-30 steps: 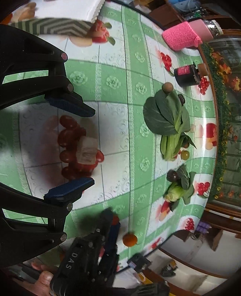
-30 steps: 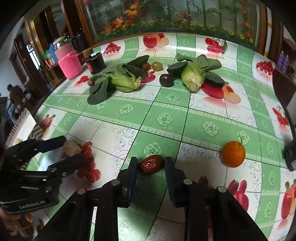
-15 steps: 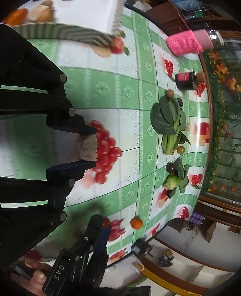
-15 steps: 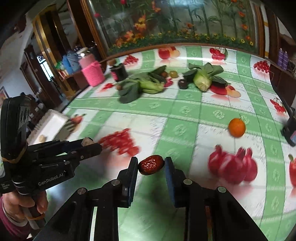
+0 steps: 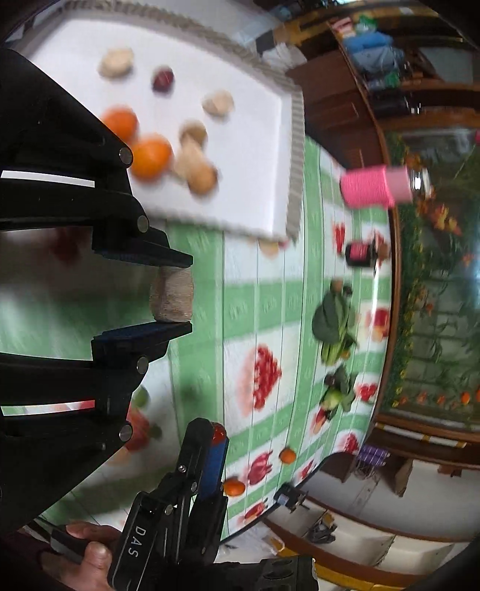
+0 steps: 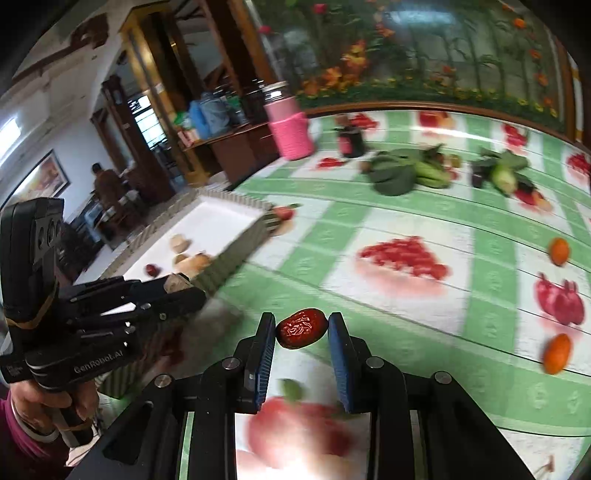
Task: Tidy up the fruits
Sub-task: 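Carry the cube and date into the white tray and open both tools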
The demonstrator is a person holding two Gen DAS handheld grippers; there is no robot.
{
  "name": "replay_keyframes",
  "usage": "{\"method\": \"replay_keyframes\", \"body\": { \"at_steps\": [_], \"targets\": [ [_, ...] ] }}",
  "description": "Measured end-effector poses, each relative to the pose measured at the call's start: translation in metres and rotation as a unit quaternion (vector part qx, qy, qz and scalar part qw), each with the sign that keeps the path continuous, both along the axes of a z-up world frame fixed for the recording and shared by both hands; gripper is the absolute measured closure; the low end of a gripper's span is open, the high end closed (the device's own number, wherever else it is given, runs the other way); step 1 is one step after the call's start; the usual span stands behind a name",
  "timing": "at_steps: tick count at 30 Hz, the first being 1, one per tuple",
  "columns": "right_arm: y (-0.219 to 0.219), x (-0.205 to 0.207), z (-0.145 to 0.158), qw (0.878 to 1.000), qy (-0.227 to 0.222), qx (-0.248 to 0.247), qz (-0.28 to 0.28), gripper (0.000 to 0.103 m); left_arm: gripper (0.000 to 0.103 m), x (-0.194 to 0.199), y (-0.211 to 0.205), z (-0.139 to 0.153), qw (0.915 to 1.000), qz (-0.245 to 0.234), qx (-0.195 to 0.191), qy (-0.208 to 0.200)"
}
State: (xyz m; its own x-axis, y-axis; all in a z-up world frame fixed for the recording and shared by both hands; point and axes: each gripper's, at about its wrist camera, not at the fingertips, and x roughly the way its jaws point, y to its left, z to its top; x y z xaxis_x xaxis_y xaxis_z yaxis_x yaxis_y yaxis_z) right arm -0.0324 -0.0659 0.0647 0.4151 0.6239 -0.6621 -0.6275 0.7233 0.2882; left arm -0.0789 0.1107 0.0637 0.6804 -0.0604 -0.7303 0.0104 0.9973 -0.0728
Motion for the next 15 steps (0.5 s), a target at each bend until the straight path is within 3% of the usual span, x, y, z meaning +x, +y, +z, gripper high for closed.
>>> {"method": "replay_keyframes", "body": {
  "at_steps": [8, 15],
  "targets": [
    [0.072, -0.033, 0.01, 0.997, -0.006, 0.004, 0.073, 0.075, 0.075, -0.048, 0.077, 0.007, 0.9961, 0.083, 0.02, -0.022],
    [0.121, -0.053, 0.017, 0.993, -0.017, -0.007, 0.117, 0.075, 0.075, -0.081, 0.126, -0.005, 0.9922, 0.124, 0.012, -0.013]
  ]
}}
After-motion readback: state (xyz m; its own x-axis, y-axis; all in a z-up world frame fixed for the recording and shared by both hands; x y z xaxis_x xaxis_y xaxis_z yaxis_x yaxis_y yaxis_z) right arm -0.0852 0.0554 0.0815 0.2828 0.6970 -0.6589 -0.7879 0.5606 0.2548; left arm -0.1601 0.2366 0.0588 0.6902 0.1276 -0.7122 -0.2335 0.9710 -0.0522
